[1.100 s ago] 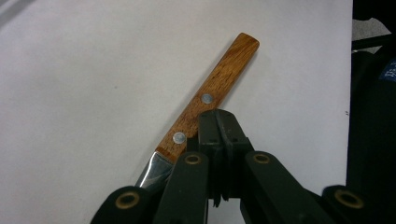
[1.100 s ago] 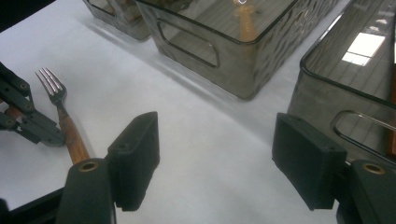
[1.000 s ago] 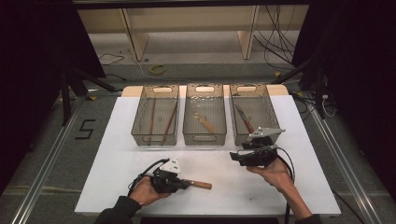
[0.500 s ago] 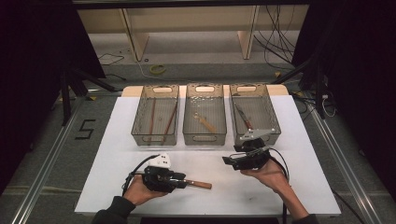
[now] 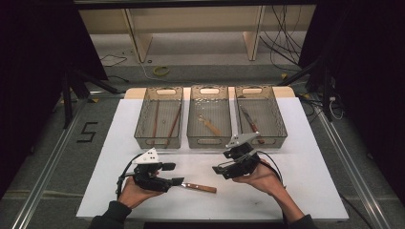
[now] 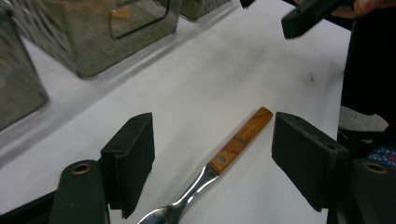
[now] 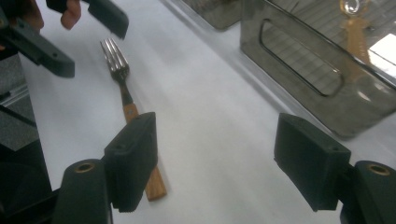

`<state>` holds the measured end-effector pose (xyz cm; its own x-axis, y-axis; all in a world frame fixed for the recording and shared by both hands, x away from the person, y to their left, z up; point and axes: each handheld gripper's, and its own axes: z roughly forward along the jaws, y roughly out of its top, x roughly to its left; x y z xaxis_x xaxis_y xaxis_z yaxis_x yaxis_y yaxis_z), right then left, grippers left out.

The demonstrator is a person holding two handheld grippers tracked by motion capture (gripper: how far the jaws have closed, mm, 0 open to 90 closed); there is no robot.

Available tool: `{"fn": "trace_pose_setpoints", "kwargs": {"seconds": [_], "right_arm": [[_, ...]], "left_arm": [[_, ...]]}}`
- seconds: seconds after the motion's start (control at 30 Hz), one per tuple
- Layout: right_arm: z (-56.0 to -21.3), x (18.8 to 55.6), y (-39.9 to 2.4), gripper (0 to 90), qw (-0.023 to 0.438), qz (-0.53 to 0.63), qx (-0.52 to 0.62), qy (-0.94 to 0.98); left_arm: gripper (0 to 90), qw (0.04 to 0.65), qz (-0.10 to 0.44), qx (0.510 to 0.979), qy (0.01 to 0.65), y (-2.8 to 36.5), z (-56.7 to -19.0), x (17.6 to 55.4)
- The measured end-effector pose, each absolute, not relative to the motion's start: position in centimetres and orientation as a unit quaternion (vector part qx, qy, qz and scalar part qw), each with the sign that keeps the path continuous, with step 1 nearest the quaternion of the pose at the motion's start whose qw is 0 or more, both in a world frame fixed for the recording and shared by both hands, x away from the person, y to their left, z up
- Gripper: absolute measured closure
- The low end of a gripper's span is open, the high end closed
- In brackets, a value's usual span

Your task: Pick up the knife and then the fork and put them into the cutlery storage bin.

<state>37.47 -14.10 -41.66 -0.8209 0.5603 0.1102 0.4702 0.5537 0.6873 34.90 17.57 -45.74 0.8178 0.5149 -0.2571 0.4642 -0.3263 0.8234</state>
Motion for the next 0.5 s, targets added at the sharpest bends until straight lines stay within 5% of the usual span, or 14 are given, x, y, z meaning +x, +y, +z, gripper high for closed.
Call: {"fn": "trace_pose_setpoints", "kwargs": {"seconds": [0.5], "right_arm": [[-42.6, 37.2, -10.6, 29.9, 0.041, 0.335, 0.252, 0.907]], "left_arm": [[26.0, 0.517, 0.057, 0.786, 0.335, 20.2, -45.5, 34.9]]}}
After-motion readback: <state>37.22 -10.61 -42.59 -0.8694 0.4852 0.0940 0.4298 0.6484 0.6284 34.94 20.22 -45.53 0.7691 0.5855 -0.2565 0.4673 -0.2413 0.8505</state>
